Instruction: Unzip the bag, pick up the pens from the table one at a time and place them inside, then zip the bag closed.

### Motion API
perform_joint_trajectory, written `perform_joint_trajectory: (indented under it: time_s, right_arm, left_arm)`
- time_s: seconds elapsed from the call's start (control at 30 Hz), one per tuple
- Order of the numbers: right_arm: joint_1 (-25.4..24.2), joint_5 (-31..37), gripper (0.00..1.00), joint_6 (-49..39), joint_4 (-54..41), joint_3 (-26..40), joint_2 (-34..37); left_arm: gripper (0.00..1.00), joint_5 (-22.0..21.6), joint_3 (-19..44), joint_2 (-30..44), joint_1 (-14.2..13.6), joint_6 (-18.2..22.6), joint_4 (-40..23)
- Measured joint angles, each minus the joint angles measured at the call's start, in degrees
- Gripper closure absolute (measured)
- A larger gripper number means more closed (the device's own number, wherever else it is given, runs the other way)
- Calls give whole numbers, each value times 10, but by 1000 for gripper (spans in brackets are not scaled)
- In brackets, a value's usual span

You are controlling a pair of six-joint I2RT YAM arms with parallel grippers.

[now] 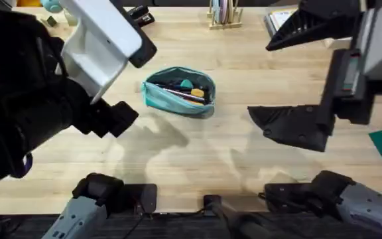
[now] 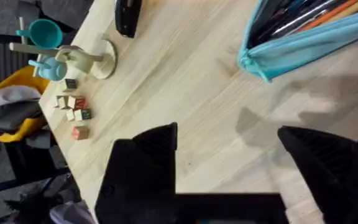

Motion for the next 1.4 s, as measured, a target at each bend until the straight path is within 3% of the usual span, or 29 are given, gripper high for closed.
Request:
perform_joint_trajectory:
  time_s: [0.07,0.33,0.6,0.9,1.0,1.03,1.2,1.33,1.4]
  right_arm:
    - [0,0,5,0,0,0,13]
    - [0,0,4,0,0,0,38]
    - [0,0,4,0,1,0,43]
    - [0,0,4,0,2,0,43]
    - [0,0,4,0,2,0,43]
    - [0,0,3,0,2,0,43]
    - [0,0,4,0,2,0,43]
    - [0,0,4,0,2,0,43]
    - [0,0,5,0,1,0,43]
  left_arm:
    - [9,0,0,0,28,21,0]
    - [8,-13,0,0,102,34,-2]
    - [7,-37,0,0,102,51,-58]
    - [9,-21,0,0,105,94,-12]
    - [10,2,0,0,144,124,5]
    - [10,48,0,16,213,161,15]
    - [10,129,0,69,316,212,35]
    - [10,226,0,122,403,259,50]
    - [10,271,0,143,433,282,50]
